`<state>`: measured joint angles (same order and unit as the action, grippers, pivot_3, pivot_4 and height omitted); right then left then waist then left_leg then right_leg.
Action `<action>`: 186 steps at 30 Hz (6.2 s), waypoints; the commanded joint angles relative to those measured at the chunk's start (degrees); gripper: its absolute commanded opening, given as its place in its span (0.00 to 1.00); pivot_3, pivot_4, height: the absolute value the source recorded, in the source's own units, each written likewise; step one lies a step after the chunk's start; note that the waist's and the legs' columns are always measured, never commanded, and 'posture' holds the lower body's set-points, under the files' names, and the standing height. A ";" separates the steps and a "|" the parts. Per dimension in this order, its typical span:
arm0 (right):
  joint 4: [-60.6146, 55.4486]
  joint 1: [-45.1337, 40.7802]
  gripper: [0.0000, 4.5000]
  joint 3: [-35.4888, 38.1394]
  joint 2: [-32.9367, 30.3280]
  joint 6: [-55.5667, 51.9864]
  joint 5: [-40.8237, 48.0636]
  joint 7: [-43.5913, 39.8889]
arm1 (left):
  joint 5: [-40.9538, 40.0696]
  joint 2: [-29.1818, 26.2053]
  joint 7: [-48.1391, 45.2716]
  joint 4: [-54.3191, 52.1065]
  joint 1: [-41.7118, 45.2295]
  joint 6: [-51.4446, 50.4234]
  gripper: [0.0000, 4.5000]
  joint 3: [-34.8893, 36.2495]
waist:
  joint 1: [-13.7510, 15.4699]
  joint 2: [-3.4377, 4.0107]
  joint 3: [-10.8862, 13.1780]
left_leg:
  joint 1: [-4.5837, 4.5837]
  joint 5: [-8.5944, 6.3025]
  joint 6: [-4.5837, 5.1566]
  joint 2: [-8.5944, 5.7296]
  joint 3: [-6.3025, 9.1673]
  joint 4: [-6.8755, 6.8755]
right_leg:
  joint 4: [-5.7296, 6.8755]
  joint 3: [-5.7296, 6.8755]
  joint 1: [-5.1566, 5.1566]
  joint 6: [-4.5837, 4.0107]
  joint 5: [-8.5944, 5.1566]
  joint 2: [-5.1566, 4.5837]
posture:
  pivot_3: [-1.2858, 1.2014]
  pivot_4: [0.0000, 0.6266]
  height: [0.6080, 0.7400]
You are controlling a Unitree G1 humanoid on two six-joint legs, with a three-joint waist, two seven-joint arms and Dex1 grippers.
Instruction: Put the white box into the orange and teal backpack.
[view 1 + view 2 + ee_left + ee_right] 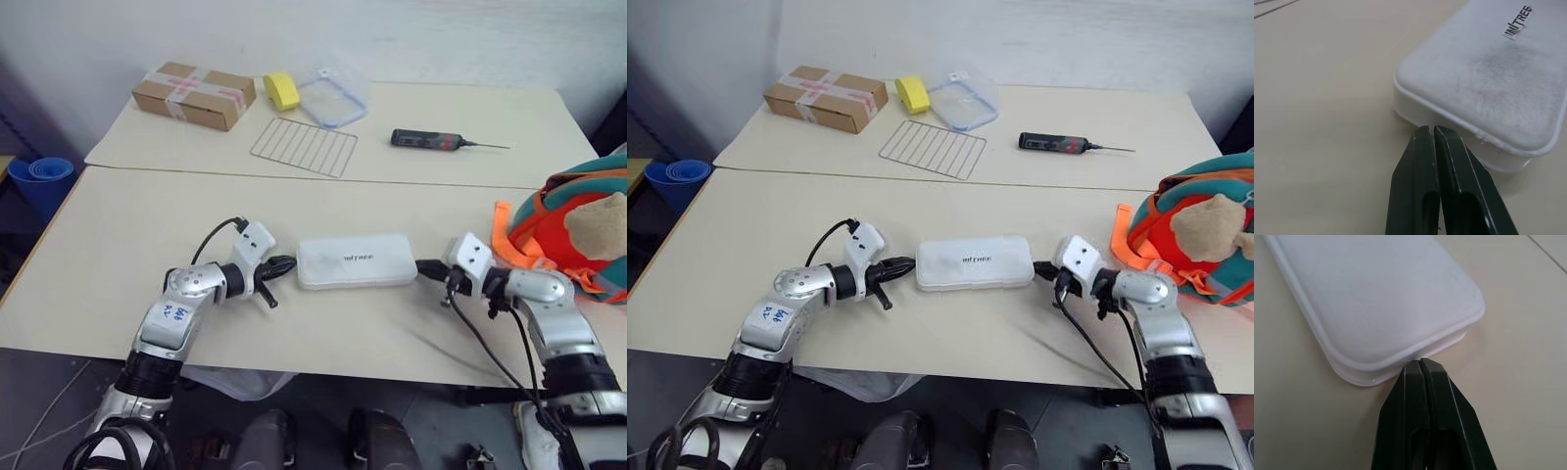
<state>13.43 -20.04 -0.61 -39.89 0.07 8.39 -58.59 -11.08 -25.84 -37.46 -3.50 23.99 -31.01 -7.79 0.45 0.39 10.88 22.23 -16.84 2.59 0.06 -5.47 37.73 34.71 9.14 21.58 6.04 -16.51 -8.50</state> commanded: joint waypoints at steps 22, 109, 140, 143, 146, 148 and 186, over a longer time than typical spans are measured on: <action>-10.88 12.46 0.00 6.22 -10.42 -4.05 2.78 -4.14 | -28.04 -4.99 -8.84 21.34 18.41 -55.44 0.91 16.62 | 0.76 -0.04 0.03 | -0.02 -0.25 0.02 0.08 -0.06 0.23 | 0.11 -0.05 -0.01 0.00 -0.02 0.13 | 0.52 0.24 1.00; -36.78 2.82 0.00 17.03 12.58 -36.77 49.70 15.30 | -36.35 -10.82 -20.98 0.18 -2.50 -21.39 0.27 26.50 | -0.68 0.10 0.23 | 0.03 -0.41 -0.24 0.61 -0.42 0.31 | 0.30 -0.50 0.40 -0.17 -0.10 0.10 | 0.52 0.24 1.00; -40.23 15.90 0.00 17.06 -12.47 -48.83 57.77 -3.30 | -26.57 -16.33 -22.56 -8.44 12.82 -7.37 0.27 6.59 | 1.70 -0.73 0.32 | 0.67 -0.41 0.22 0.15 -0.73 0.45 | 0.09 -0.66 0.92 0.12 0.12 0.30 | 0.52 0.24 1.00; -40.16 15.84 0.00 17.12 -12.43 -48.74 57.62 -3.41 | -23.38 -13.87 -25.99 -7.30 19.93 -5.84 0.27 -0.31 | 2.32 -0.72 0.32 | 0.67 -0.38 0.33 0.05 -0.78 0.47 | -0.10 -0.56 0.92 0.23 0.18 0.18 | 0.52 0.24 1.00; -39.79 15.62 0.00 17.12 -12.37 -48.45 57.13 -3.43 | -18.64 -10.38 -28.69 -4.93 25.31 -3.33 0.27 -7.11 | 2.53 -0.72 0.32 | 0.74 -0.40 0.38 0.06 -0.73 0.46 | -0.02 -0.75 0.92 0.28 0.22 0.12 | 0.52 0.24 1.00; -39.61 15.51 0.00 17.14 -12.21 -48.23 56.74 -3.37 | -15.48 -6.11 -28.35 -1.09 28.61 -1.08 0.27 -10.10 | 2.55 -0.72 0.32 | 0.82 -0.38 0.40 0.04 -0.71 0.47 | -0.05 -0.73 0.95 0.29 0.23 0.15 | 0.52 0.24 1.00; -38.43 12.21 0.00 14.96 -4.16 -44.12 51.60 5.39 | -20.82 1.00 -25.51 -12.37 18.06 3.38 0.64 2.41 | 1.00 -0.70 0.35 | 1.04 -0.43 0.67 -0.15 0.06 1.26 | 0.12 -0.21 0.48 0.45 0.32 -0.05 | 0.52 0.24 1.00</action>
<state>-24.40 -7.10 13.91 -44.28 -44.68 59.59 -52.49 -32.34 -25.73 -64.96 -13.88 42.29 -28.32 -4.20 1.45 -0.31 11.24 23.22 -17.27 3.25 -0.09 -5.44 38.98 34.83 8.93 22.03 6.49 -16.19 -8.55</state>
